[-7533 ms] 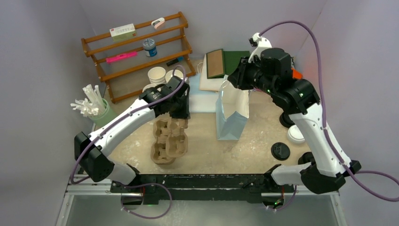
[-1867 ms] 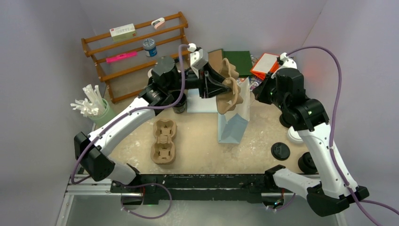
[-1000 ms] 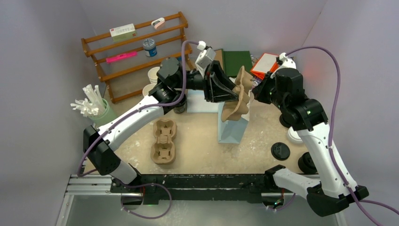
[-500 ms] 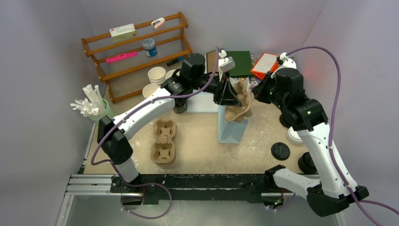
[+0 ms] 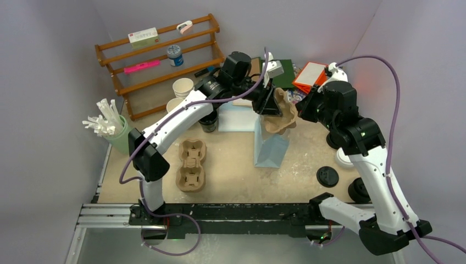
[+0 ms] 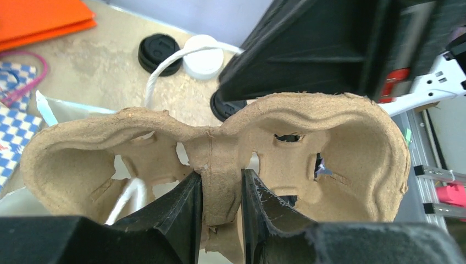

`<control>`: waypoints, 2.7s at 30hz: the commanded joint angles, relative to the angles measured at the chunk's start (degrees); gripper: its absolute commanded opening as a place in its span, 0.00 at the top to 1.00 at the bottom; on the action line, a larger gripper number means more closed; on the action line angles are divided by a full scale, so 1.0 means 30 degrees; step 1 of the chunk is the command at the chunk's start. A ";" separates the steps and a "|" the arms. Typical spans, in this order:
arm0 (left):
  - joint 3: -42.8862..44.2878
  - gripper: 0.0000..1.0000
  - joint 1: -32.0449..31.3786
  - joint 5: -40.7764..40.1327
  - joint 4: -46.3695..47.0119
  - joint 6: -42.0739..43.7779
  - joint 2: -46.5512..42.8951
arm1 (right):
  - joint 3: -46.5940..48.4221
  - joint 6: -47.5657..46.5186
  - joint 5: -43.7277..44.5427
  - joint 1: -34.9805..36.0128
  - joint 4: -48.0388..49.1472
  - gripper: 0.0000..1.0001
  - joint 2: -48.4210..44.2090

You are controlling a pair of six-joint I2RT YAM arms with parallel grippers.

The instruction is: Pack the takeout coffee

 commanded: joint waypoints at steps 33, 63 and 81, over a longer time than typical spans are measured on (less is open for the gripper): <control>0.0270 0.75 -0.0229 -0.3054 -0.6018 -0.0187 -0.0968 | 0.2214 -0.0933 -0.2665 -0.0025 -0.4497 1.00 -0.0655; 0.1582 0.73 0.0045 -0.4433 -0.7013 0.4632 0.0468 | 0.2897 -0.2407 -0.3678 -0.0029 -0.5695 1.00 0.0214; -0.2367 0.73 -0.3131 -0.9185 -0.7732 0.9319 -0.1236 | 0.4284 -0.3430 -0.5526 -0.0027 -0.5356 1.00 0.1456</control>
